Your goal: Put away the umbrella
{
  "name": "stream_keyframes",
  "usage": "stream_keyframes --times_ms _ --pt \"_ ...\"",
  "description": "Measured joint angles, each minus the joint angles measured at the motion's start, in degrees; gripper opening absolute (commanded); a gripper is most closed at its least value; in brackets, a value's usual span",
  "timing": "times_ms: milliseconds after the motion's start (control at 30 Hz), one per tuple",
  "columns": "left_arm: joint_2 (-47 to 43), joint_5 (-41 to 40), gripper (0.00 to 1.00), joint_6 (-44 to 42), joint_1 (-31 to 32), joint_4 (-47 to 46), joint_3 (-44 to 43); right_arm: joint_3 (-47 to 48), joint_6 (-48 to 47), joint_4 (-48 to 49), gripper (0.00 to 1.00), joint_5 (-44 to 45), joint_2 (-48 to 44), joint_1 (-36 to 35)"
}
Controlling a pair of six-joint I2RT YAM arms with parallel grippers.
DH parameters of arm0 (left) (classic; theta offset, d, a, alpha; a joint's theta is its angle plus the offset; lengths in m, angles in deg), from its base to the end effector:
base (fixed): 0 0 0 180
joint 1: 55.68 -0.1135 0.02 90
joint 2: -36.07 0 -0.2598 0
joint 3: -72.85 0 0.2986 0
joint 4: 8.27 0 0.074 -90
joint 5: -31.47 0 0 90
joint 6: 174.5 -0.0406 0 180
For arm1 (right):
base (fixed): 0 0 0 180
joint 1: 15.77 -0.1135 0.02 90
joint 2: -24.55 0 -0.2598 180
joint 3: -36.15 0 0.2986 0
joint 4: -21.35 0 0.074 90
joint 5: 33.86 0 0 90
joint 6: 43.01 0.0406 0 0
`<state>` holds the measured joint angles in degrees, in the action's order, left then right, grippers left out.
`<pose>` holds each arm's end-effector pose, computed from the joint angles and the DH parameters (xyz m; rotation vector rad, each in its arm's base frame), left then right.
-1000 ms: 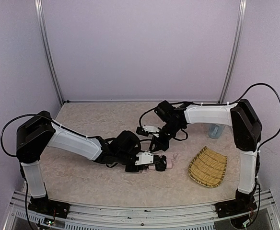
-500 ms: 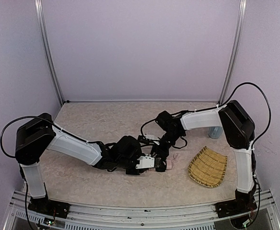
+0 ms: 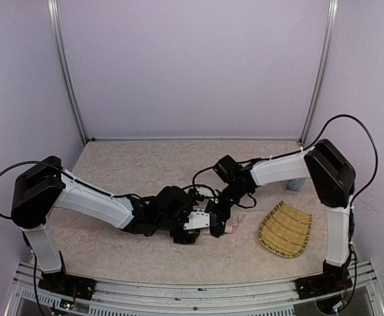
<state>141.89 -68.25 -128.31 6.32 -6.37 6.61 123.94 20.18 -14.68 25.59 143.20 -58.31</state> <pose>0.1968 -0.3556 0.0977 1.7664 1.4452 0.0290 0.3129 0.3152 0.0881 -1.6638 2.1395 0.8078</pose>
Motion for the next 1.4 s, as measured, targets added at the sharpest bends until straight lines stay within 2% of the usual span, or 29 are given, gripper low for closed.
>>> stream_keyframes --times_ms 200,400,467,633,767,900,1100,1400 --pt "-6.73 0.28 0.99 0.96 1.16 2.67 2.34 -0.17 -0.15 1.25 0.00 1.29 -0.07 -0.46" --pt "-11.87 0.92 0.99 2.58 1.36 -1.33 5.44 -0.26 -0.13 2.01 0.00 1.66 -0.09 -0.48" --pt "-12.96 1.66 0.99 5.44 1.01 -6.21 8.20 -0.26 -0.13 2.10 0.00 1.75 -0.09 -0.52" --pt "-17.77 4.79 0.99 19.39 -1.01 -28.46 17.70 -0.39 -0.09 2.56 0.00 1.99 -0.11 -0.57" --pt "-17.97 10.38 0.83 20.70 -2.10 -34.86 16.72 -0.44 0.09 2.64 0.00 2.01 -0.15 -0.59" --pt "-14.67 13.81 0.88 13.68 -1.88 -30.18 11.54 -0.52 0.37 2.75 0.00 2.05 -0.20 -0.59" --pt "-9.94 20.61 0.86 3.91 -4.57 -17.62 10.40 -0.63 0.83 2.93 0.00 2.05 -0.26 -0.59" --pt "-0.48 18.99 0.86 -4.87 -4.92 -2.45 1.70 -0.63 1.07 2.93 0.00 1.99 -0.26 -0.59"
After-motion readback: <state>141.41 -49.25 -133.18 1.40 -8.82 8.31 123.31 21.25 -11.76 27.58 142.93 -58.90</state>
